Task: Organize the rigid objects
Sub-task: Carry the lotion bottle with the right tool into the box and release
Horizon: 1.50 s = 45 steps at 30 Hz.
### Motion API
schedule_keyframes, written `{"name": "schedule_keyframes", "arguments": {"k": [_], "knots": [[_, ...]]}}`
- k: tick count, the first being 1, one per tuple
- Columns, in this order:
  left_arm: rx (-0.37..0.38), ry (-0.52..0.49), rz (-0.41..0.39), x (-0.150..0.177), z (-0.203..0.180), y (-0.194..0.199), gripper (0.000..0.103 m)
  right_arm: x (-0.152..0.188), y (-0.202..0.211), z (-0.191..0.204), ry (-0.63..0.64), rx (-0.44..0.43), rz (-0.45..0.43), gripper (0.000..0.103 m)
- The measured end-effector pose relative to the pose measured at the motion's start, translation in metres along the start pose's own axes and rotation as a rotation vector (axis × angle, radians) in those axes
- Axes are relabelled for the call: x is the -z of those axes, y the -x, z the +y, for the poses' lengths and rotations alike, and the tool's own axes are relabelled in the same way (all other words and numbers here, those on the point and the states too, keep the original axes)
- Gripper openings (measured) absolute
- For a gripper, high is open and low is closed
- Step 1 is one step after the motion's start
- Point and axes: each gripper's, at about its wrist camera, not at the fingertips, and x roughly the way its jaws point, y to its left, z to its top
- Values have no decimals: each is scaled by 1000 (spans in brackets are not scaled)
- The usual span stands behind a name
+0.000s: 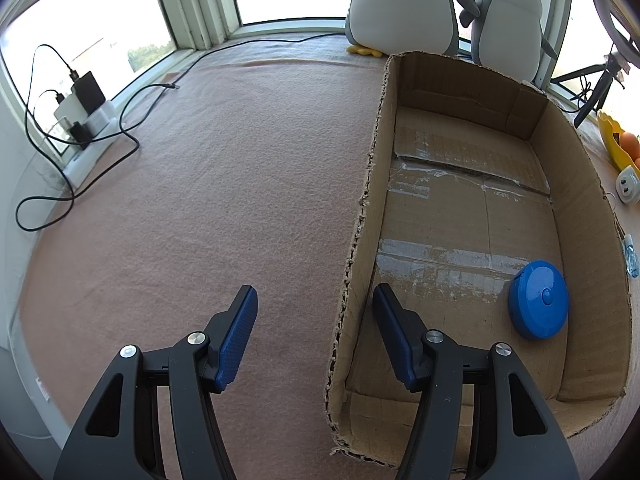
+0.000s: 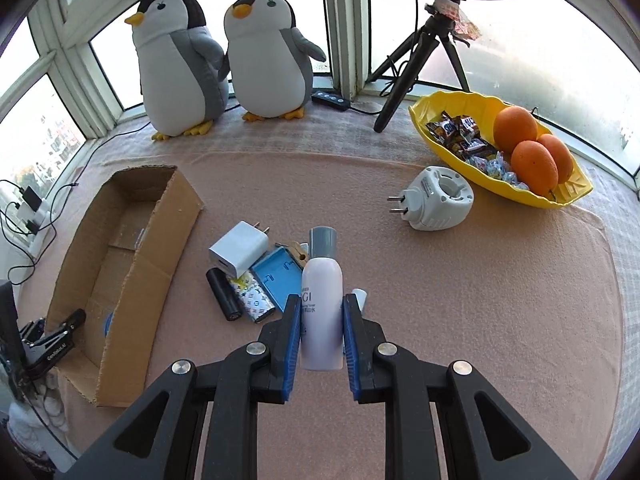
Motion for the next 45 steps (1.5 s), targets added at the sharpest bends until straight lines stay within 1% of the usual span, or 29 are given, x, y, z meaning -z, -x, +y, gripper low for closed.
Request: {"name": "schedule_keyframes", "arguments": {"k": [4, 10, 17, 23, 27, 34, 41, 42, 44, 45], "knots": [[0, 1, 0, 0, 0, 0, 60, -1, 7, 33, 66, -37, -16, 18], [0, 0, 0, 0, 0, 0, 60, 2, 9, 80, 141, -120, -10, 18], [0, 1, -1, 0, 0, 0, 60, 15, 3, 132, 233, -208, 27, 18], [1, 4, -1, 0, 1, -1, 60, 23, -5, 165, 291, -249, 53, 18], [2, 4, -2, 1, 1, -1, 60, 27, -9, 177, 309, -257, 66, 18], [2, 4, -2, 1, 1, -1, 60, 31, -16, 183, 319, -259, 88, 18], [2, 6, -2, 1, 1, -1, 60, 33, -14, 188, 334, -258, 78, 19], [2, 5, -2, 1, 1, -1, 60, 32, -13, 188, 337, -256, 75, 20], [2, 5, -3, 1, 1, -1, 60, 32, -12, 189, 337, -256, 67, 35], [3, 6, -2, 1, 1, -2, 60, 32, -10, 190, 339, -254, 62, 38]]}}
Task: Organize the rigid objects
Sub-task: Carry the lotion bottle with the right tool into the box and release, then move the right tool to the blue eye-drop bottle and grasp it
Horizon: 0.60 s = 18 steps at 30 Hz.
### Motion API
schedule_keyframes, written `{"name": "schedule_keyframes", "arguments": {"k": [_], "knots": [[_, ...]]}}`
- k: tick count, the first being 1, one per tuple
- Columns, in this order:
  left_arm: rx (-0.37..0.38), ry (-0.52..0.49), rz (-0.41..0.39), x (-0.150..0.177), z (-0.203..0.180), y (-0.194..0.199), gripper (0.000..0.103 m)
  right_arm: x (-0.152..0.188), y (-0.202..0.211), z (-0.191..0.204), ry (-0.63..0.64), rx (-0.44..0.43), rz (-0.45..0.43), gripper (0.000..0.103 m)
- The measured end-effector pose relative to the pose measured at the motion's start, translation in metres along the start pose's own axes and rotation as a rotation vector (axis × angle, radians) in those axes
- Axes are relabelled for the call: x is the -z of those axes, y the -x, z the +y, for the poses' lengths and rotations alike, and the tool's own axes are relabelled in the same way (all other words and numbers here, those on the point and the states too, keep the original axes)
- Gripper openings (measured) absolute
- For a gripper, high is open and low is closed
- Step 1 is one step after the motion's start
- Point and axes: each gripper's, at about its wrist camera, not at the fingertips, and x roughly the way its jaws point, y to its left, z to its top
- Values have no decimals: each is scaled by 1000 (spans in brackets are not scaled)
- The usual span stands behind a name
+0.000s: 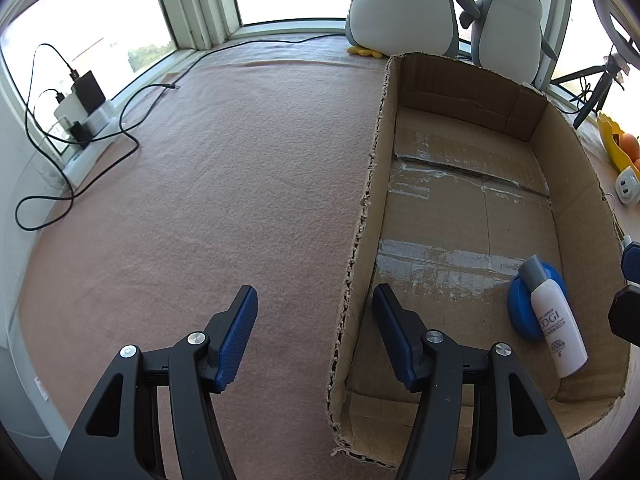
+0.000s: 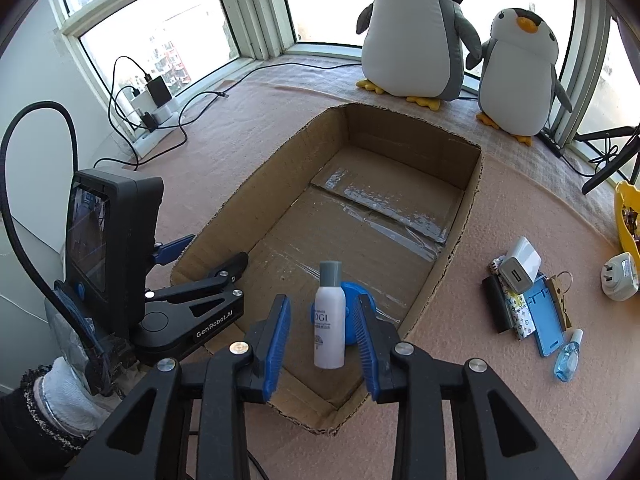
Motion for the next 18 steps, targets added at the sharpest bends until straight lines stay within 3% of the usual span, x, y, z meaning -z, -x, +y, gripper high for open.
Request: {"name": "schedule_keyframes", "arguments": {"k": [10, 18], "knots": [[-1, -1, -1, 0, -2, -1, 60, 1, 6, -4, -7, 13, -14, 40], [-1, -1, -1, 0, -2, -1, 60, 5, 17, -31, -70, 49, -35, 40]]}}
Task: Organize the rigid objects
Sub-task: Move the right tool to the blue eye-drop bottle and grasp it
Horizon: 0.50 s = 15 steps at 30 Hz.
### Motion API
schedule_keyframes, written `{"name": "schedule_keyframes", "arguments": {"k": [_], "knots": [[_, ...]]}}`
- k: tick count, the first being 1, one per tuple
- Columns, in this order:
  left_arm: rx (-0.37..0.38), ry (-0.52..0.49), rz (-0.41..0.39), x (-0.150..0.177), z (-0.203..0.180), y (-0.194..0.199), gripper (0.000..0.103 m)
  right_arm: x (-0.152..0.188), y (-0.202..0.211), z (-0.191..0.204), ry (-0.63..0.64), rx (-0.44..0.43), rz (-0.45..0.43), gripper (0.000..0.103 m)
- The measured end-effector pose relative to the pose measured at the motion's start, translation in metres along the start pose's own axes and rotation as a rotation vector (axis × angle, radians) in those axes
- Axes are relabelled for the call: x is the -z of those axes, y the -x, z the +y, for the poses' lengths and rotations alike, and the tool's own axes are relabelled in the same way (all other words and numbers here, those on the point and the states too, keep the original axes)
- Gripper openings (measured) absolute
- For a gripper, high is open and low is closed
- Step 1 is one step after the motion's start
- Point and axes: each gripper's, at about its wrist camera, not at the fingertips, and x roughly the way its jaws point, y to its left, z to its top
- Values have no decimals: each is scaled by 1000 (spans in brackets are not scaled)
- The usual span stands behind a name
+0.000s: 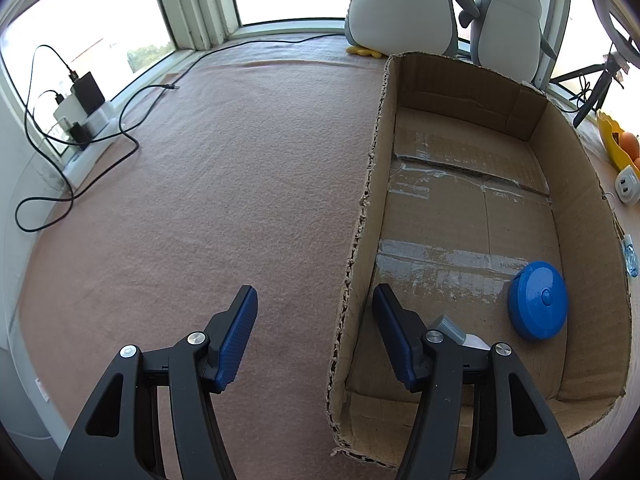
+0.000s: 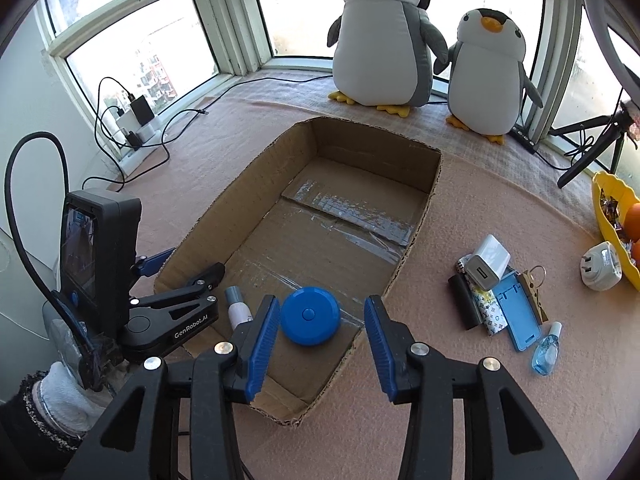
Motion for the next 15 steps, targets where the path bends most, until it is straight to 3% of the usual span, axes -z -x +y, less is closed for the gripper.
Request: {"name": "schedule_keyframes", "arguments": {"k": [15], "knots": [[0, 0, 0, 0, 0, 0, 60, 24, 12, -114, -218, 189, 10, 40]]}}
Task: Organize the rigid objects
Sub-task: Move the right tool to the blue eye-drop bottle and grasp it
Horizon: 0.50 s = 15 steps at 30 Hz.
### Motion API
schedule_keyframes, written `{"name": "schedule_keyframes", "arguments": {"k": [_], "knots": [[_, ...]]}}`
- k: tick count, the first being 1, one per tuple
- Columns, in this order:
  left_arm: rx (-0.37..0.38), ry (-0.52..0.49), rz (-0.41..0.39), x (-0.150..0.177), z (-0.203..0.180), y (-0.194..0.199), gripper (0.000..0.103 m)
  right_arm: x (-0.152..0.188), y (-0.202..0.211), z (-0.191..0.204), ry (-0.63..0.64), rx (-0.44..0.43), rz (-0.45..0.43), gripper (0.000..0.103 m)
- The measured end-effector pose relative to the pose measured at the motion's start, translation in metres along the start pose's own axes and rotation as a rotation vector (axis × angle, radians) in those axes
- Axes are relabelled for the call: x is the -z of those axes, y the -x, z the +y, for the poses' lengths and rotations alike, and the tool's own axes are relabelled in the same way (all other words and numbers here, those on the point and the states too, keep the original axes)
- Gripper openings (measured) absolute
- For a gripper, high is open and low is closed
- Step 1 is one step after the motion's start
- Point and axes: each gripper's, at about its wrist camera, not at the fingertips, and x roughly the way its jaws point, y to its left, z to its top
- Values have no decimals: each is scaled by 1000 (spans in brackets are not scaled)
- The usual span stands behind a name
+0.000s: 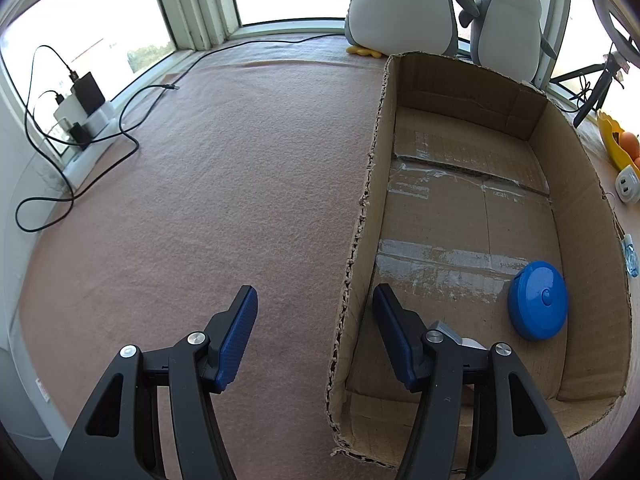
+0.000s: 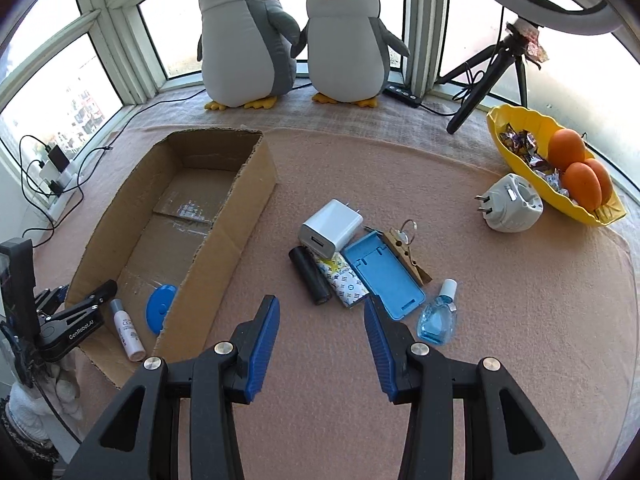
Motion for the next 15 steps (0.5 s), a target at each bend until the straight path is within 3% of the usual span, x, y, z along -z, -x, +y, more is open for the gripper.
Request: {"name": "schedule_keyframes", "arguments": {"k": [9, 15], "knots": [[0, 1, 0, 0, 0, 0, 60, 5, -16, -59, -120, 89, 29, 40], [0, 1, 0, 0, 0, 0, 60, 8, -31, -74, -151, 109, 65, 40]]}}
